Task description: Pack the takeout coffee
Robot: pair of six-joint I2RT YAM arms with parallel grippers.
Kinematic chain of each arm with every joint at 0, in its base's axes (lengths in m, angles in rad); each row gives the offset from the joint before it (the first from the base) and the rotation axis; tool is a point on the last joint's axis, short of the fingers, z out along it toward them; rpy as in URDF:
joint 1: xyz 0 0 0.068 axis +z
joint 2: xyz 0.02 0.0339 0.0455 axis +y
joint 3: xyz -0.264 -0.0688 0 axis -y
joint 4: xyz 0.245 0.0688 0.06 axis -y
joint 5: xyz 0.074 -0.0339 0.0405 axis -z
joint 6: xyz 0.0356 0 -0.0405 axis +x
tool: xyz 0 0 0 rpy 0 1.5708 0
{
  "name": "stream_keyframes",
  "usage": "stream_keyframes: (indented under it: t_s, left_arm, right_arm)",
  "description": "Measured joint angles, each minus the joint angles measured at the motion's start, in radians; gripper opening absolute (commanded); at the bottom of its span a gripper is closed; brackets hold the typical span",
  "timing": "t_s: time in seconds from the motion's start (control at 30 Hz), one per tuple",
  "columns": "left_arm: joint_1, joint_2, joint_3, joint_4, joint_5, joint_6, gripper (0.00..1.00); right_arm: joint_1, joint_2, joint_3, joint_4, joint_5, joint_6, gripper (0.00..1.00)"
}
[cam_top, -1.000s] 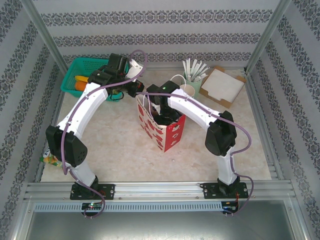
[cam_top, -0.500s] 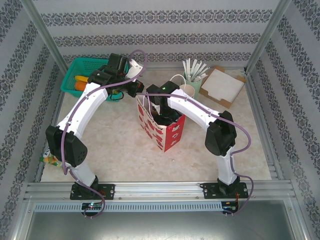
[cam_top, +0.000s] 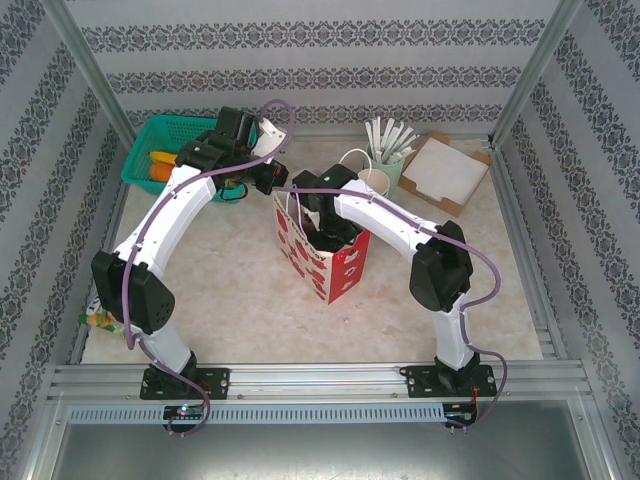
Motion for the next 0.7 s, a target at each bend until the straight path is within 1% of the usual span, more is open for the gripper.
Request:
stream_keyframes:
  t_s: [0.7]
  left_arm:
    - [0.0,0.0,0.0,0.0,0.004,0.0,0.0]
  right_arm:
    - [-0.006,0.011,-0.006,0.006,-0.005,0.0,0.6]
